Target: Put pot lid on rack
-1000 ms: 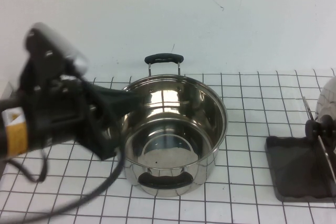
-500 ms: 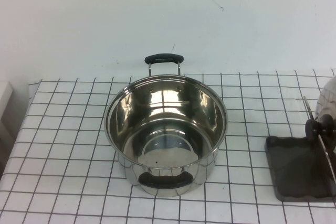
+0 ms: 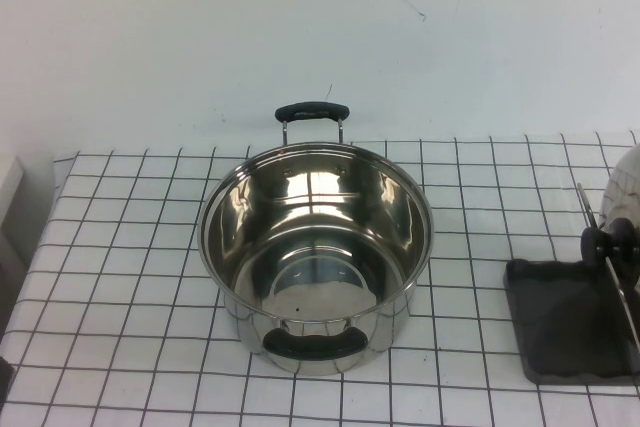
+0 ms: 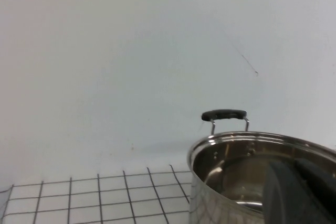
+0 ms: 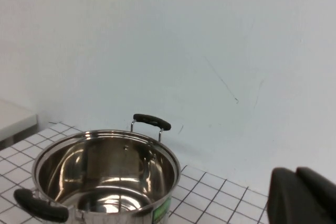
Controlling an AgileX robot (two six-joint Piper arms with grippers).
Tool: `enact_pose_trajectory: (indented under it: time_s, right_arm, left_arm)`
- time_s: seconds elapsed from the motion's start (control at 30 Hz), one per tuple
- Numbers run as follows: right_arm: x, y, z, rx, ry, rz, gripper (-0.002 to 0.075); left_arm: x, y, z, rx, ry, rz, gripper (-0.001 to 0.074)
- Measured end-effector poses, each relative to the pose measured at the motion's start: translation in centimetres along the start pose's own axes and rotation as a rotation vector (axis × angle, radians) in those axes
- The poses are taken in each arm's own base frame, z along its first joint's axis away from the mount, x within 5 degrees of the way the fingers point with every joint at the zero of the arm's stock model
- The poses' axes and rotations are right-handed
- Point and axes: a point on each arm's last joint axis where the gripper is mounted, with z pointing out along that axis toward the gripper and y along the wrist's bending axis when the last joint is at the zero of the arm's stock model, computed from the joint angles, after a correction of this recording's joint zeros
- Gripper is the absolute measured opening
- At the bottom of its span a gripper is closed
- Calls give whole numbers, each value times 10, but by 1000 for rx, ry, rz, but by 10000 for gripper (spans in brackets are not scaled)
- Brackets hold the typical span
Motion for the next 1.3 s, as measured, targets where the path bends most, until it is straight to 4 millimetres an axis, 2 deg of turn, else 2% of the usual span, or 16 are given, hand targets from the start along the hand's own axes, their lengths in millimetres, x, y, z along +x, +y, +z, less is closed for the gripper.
enact_pose_trajectory:
  time_s: [0.13, 0.3, 0.6, 0.73, 0.93, 1.0, 1.07, 1.13, 1.23, 1.3]
  right_arm:
    - [23, 4, -2, -1, 9, 0, -1]
    - [52, 2, 6, -11, 82, 37, -1]
    - [73, 10, 9, -100, 206, 60, -1]
    - [80, 2, 10, -28, 251, -21, -1]
    - [71, -22, 11, 228, 144, -220, -1]
    - [76, -29, 12, 302, 111, -238, -2]
    - [87, -37, 15, 383, 95, -222, -2]
    - [109, -41, 17, 436, 111, -146, -1]
    - [144, -41, 18, 456, 159, -41, -2]
    - [156, -39, 18, 451, 195, -31, -2]
  left_arm:
    - [4, -5, 0, 62, 29, -1, -1]
    - [7, -14, -1, 154, 62, -1, -1]
    - [13, -28, -5, 323, 125, 8, -1]
    - [15, -34, -8, 394, 153, 8, -1]
    - [18, -41, -11, 474, 188, 12, -1]
    - [19, -43, -13, 498, 198, 14, -1]
    - [20, -44, -14, 518, 205, 14, -1]
    - [20, -46, -14, 534, 212, 14, -1]
    - [21, -47, -15, 553, 219, 14, -1]
    - [21, -48, -16, 566, 223, 14, -1]
